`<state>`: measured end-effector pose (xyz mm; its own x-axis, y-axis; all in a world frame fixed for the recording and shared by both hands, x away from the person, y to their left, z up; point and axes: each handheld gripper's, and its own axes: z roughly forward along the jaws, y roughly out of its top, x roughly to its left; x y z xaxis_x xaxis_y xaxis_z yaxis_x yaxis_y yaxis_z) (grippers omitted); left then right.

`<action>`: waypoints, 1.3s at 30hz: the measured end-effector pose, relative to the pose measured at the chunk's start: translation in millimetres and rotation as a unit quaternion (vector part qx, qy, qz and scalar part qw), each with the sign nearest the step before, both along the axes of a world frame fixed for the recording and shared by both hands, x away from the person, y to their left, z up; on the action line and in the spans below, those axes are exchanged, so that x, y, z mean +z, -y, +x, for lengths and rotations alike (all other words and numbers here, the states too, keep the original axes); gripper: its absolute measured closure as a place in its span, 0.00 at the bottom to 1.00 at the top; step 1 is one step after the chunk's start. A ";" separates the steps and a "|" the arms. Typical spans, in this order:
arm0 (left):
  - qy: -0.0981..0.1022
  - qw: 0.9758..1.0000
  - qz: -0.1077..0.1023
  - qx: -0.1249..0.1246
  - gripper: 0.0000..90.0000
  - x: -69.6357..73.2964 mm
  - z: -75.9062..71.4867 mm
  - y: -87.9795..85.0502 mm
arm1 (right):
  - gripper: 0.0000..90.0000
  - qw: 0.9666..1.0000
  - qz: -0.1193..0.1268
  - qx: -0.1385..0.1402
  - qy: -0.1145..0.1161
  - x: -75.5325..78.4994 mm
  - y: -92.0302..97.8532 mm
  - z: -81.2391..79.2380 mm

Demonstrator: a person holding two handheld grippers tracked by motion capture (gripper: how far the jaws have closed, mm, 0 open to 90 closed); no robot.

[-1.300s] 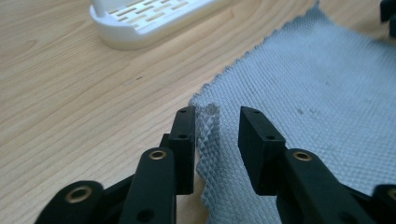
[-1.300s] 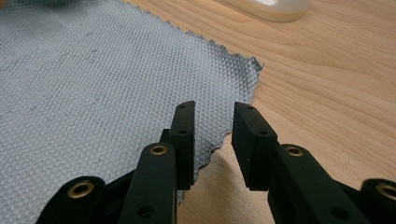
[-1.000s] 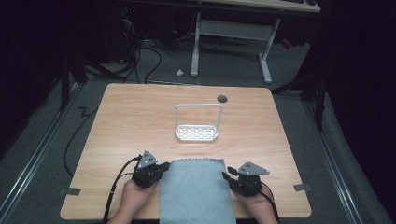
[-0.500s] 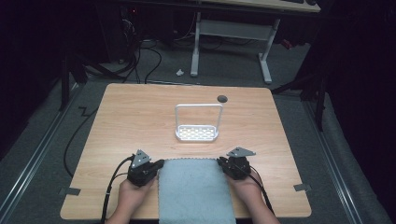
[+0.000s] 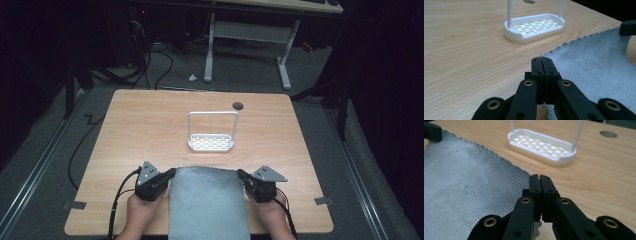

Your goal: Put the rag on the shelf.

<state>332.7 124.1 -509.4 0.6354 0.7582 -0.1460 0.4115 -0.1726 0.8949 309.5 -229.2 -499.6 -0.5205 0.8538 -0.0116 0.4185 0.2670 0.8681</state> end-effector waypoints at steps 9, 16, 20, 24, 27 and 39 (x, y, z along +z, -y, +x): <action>0.031 0.999 -0.014 -0.011 0.99 17.8 -9.4 2.7 | 1.00 0.999 0.015 0.000 0.043 22.0 2.7 -8.3; 0.069 0.997 -0.033 0.004 0.99 43.6 -16.9 2.5 | 1.00 0.996 0.025 0.006 0.082 43.6 4.5 -16.8; 0.091 0.995 -0.044 0.009 0.99 57.4 -15.9 0.4 | 1.00 0.994 0.032 0.004 0.103 56.1 4.4 -18.4; 0.103 0.993 -0.053 0.008 0.99 70.5 -13.3 -0.9 | 1.00 0.992 0.031 0.004 0.119 67.4 5.7 -18.9; 0.116 0.992 -0.051 0.010 0.99 78.0 -11.7 -0.2 | 1.00 0.991 0.033 0.002 0.126 74.4 7.6 -17.4; 0.152 0.987 -0.041 0.011 0.99 107.3 -3.9 8.1 | 1.00 0.988 0.036 0.001 0.153 106.6 8.3 -3.4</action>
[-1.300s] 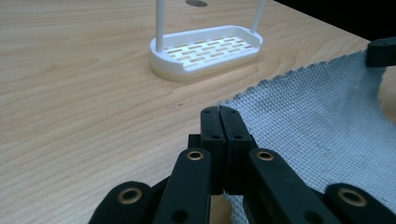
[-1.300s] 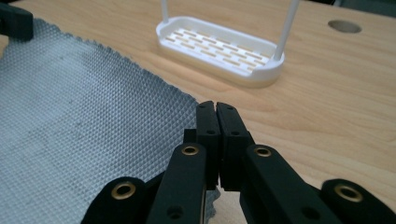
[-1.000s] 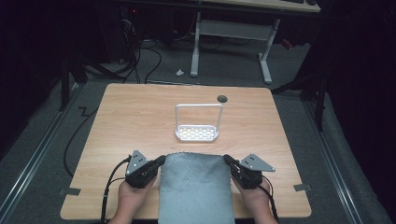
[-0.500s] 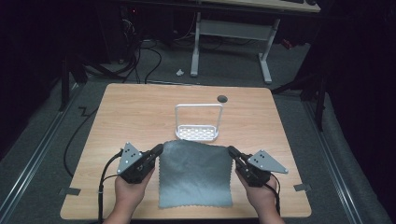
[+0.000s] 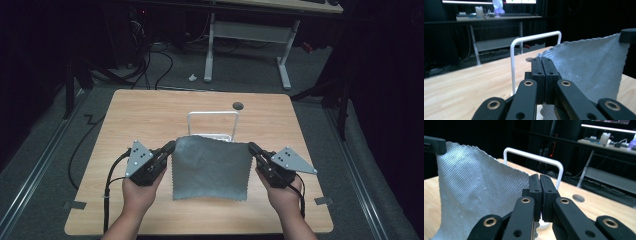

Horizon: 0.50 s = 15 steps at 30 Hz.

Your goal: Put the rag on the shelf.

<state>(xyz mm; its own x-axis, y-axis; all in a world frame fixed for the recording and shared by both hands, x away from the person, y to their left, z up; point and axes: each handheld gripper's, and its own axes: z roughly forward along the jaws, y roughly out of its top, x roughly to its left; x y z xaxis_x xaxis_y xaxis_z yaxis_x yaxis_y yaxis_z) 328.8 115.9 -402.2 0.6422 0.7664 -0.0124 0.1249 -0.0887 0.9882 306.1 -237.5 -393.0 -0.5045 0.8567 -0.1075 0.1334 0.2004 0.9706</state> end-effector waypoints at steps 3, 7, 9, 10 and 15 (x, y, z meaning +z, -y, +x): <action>0.008 1.000 0.003 0.003 0.99 7.8 3.8 1.7 | 1.00 1.000 0.005 -0.002 0.006 8.6 -0.7 5.2; 0.014 1.000 0.005 0.007 0.99 17.3 11.2 0.1 | 1.00 1.000 0.010 -0.001 0.014 18.1 -0.8 11.4; 0.015 1.000 0.004 0.011 0.99 21.7 15.2 -1.9 | 1.00 1.000 0.011 0.001 0.018 21.9 -0.6 13.6; 0.017 1.000 0.000 0.012 0.99 23.5 17.4 -2.7 | 1.00 1.000 0.010 0.002 0.019 23.5 -0.4 14.8; 0.027 1.000 0.001 0.014 0.99 29.2 29.5 -4.7 | 1.00 1.000 0.009 0.000 0.020 30.2 0.7 24.5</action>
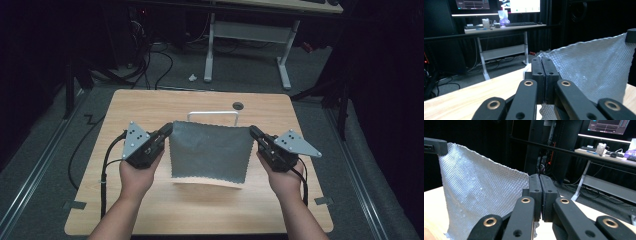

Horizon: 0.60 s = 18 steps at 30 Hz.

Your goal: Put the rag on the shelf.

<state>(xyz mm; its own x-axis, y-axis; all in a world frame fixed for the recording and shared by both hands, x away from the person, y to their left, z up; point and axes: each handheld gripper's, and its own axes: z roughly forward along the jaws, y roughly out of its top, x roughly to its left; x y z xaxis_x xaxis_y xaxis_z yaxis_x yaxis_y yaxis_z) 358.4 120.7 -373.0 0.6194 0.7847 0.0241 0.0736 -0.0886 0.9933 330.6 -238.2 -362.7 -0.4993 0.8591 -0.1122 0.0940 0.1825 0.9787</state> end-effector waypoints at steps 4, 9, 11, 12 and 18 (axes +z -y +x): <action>0.005 1.000 0.003 -0.004 0.99 2.5 11.3 0.5 | 1.00 1.000 -0.001 -0.004 0.004 5.1 0.1 9.3; 0.010 1.000 0.010 -0.005 0.99 7.7 27.7 3.2 | 1.00 1.000 0.003 -0.013 0.008 12.8 1.1 24.6; 0.010 1.000 0.006 -0.004 0.99 10.7 34.3 3.5 | 1.00 1.000 0.007 -0.017 0.009 15.9 2.0 31.7; 0.010 1.000 0.007 -0.001 0.99 12.7 37.0 3.8 | 1.00 1.000 0.007 -0.017 0.008 17.4 1.9 34.9; 0.026 0.999 0.018 0.021 0.99 23.5 55.5 5.6 | 1.00 1.000 0.009 -0.017 0.004 23.8 -3.5 53.6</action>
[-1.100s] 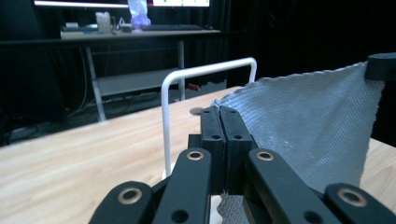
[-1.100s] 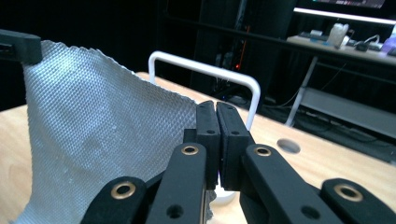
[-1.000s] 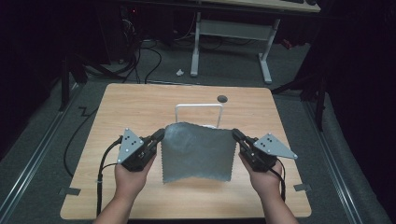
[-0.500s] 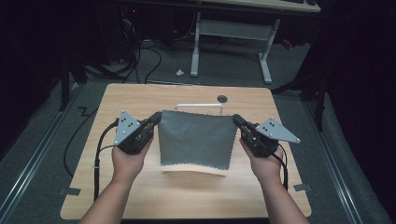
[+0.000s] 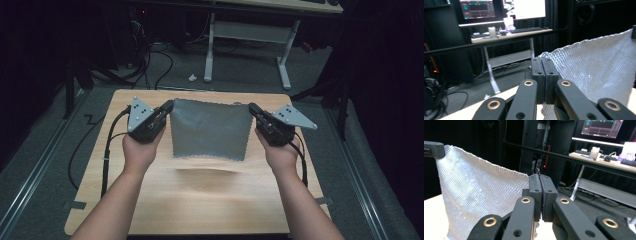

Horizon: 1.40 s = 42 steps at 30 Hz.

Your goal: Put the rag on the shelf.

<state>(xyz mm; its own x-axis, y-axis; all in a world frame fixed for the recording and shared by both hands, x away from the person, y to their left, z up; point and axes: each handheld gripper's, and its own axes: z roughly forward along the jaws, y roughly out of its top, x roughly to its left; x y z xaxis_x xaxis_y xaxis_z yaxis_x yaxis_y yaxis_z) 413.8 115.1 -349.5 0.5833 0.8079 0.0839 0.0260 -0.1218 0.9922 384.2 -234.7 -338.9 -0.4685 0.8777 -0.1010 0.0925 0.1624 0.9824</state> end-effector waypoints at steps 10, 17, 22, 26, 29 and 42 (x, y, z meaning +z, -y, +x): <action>-0.011 1.000 0.018 0.020 0.99 0.7 37.0 3.2 | 1.00 1.000 -0.012 -0.018 0.001 9.5 -7.4 36.4; -0.034 0.999 0.006 0.028 0.99 -12.2 59.7 10.7 | 1.00 1.000 -0.002 -0.026 -0.014 -0.1 -0.8 63.0; -0.053 0.998 0.018 0.032 0.99 -21.1 72.5 13.6 | 1.00 0.999 -0.009 -0.028 -0.037 -4.6 0.8 78.7; -0.078 0.996 0.029 0.031 0.99 -30.1 80.5 14.7 | 1.00 0.998 -0.031 -0.033 -0.054 -10.4 -0.4 89.4; -0.097 0.994 0.040 0.033 0.99 -39.9 83.9 16.4 | 1.00 0.995 -0.045 -0.031 -0.087 -21.3 -0.8 99.9; -0.126 0.991 0.050 0.009 0.99 -73.5 71.2 15.3 | 1.00 0.992 -0.055 -0.024 -0.112 -57.7 3.6 96.6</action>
